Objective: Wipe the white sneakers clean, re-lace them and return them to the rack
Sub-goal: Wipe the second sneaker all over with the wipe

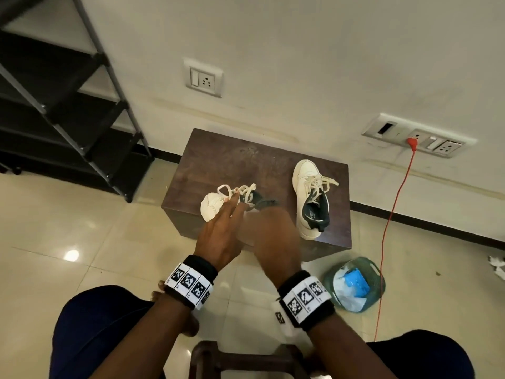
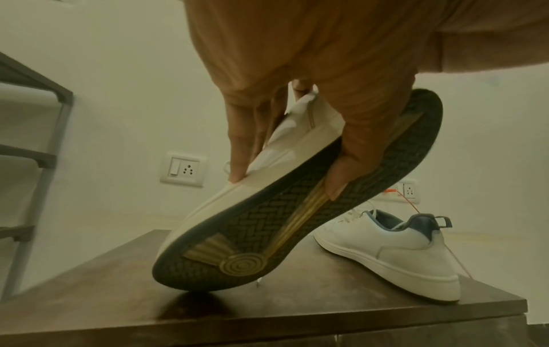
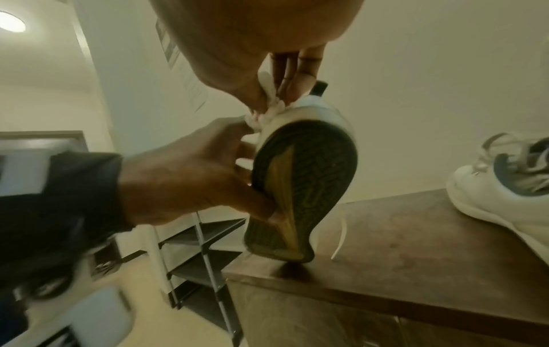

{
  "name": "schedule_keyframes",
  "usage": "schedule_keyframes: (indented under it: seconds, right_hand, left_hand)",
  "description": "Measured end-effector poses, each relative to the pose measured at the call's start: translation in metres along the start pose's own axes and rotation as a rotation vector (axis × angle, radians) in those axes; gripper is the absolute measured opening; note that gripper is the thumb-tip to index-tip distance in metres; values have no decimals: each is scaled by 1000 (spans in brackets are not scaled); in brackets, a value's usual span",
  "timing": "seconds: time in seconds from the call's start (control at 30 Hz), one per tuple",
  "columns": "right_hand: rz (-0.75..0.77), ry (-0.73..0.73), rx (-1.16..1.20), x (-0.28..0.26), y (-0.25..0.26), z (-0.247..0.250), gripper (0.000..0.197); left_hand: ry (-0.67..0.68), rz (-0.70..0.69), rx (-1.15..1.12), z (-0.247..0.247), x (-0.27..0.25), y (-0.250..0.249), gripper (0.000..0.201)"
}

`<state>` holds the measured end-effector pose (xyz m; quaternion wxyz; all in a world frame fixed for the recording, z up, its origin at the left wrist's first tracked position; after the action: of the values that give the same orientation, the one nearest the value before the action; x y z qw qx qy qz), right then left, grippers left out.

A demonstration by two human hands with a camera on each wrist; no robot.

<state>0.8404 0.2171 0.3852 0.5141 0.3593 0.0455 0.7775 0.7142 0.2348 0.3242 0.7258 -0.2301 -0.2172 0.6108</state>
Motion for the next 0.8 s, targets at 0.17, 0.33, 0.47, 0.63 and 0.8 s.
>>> schedule_keyframes:
  seconds: [0.17,0.33,0.47,0.63,0.8]
  right_hand:
    - [-132,-125,46,17,-16,8,15]
    - [-167,-27,192,-17,9,4,18]
    - [-386,-154,252,10,-27,9,20]
    - [-363,-150,320,11,-10,7,18]
    - [-377,-109,393,12,-3,1,13]
  left_hand:
    - [-14,-23,-43,-1,0,3,82]
    - [-75,-37,-97,10,-4,11,88]
    - [-157,-88,-182,20,-8,16,89]
    - [-184,-79,-197,25,-11,20,93]
    - [-131,-132,-124,22,-9,16,91]
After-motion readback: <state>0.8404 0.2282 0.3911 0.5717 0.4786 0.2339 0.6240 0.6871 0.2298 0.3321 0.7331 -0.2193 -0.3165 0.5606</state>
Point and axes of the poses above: each hand's wrist, its own x-axis towards the middle knuckle, its own z-axis out of the back of the hand, y = z × x, the point moved 5 cm from there along x, towards the middle knuckle, and after that the axes turned 1 degree about -y, right-handed, at the moved point
